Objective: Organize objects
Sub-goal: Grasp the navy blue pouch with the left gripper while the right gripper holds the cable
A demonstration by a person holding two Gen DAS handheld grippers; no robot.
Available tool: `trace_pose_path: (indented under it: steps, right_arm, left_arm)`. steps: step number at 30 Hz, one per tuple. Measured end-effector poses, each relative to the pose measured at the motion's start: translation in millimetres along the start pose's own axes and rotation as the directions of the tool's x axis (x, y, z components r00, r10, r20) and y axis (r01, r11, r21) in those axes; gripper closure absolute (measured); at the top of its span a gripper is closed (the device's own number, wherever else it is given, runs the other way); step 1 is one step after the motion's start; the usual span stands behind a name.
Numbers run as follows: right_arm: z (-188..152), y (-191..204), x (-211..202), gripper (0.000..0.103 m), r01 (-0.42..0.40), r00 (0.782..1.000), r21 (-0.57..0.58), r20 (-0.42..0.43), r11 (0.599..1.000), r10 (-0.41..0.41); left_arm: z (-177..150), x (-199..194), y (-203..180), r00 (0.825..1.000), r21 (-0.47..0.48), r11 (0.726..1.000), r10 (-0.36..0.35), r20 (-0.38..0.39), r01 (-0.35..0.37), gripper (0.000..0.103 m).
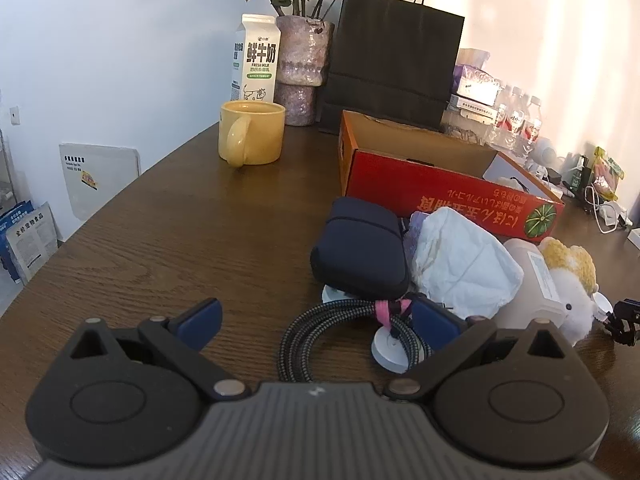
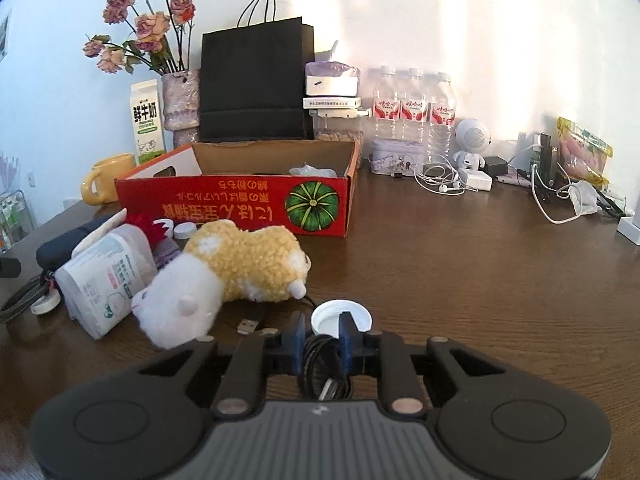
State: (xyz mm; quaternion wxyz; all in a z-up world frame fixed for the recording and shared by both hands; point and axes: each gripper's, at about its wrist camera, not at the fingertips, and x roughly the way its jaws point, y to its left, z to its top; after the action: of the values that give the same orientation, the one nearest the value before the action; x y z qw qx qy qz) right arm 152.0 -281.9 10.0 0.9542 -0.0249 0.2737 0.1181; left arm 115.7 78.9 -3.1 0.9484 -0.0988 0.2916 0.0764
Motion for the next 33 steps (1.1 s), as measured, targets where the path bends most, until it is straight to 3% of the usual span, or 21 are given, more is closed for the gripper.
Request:
trace_pose_path:
  steps: [3,5,7,8,15,18,33]
  right_arm:
    - [-2.9,0.9,-0.5,0.083,0.000,1.000,-0.004,-0.011,1.000,0.000]
    - [-5.6,0.7,-1.6,0.074,0.008,1.000,-0.006,-0.019,1.000,-0.008]
    - [-8.2,-0.7,-3.0,0.049,0.020,0.999,-0.006,-0.026,1.000,-0.020]
    - [-9.7,-1.4,-3.2,0.047,0.027,0.999,-0.006,-0.031,1.000,-0.028]
    - [-16.4,-3.4,4.2,0.050,0.019,0.996,-0.006,-0.087,1.000,-0.019]
    - [-18.7,-0.6,7.7,0.066,0.000,0.995,-0.008,-0.103,1.000,-0.001]
    - [1.6,8.2,-3.6,0.067,-0.009,1.000,-0.041,-0.012,0.999,0.009]
  left_arm:
    - [0.0,0.7,2.3,1.000,-0.007,1.000,0.003,-0.001,-0.003,0.000]
    - [-0.1,0.6,3.1,1.000,-0.010,1.000,0.003,-0.001,-0.003,0.000]
    - [-0.2,0.8,3.1,1.000,-0.008,1.000,-0.001,-0.001,0.001,0.000]
    - [-0.3,1.0,2.6,1.000,-0.008,1.000,-0.002,-0.001,0.002,0.000]
    - [-2.0,4.0,2.3,1.000,-0.010,1.000,-0.006,-0.013,0.006,0.000]
    - [-1.9,3.1,3.5,1.000,-0.010,1.000,-0.004,-0.012,0.004,0.000]
    - [22.1,20.1,-12.6,1.000,0.063,0.998,-0.021,-0.007,0.021,0.000]
